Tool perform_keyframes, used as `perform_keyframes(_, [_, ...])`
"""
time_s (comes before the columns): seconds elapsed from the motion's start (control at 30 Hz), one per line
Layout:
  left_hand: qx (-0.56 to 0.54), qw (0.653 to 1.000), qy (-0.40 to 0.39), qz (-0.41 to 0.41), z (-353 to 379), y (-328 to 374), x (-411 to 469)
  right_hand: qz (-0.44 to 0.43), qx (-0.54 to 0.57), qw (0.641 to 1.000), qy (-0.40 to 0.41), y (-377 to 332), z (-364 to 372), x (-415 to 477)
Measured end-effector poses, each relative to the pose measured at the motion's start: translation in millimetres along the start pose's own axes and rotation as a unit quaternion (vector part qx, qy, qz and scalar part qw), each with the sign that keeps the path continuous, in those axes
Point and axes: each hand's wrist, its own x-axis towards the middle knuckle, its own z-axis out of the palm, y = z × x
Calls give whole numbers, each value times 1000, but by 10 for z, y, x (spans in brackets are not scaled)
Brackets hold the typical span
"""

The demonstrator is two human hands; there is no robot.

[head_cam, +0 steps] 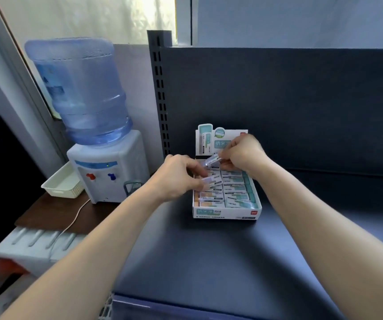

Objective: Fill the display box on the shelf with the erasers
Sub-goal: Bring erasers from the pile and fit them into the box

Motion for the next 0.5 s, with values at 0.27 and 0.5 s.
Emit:
perform_keyframes(0.27, [99, 995, 24, -4, 32, 10, -66, -47, -119, 992, 9, 81, 66, 27])
perform_keyframes(0.5, [102, 993, 53, 2, 66, 16, 59, -63, -111, 992, 11, 83, -77, 15])
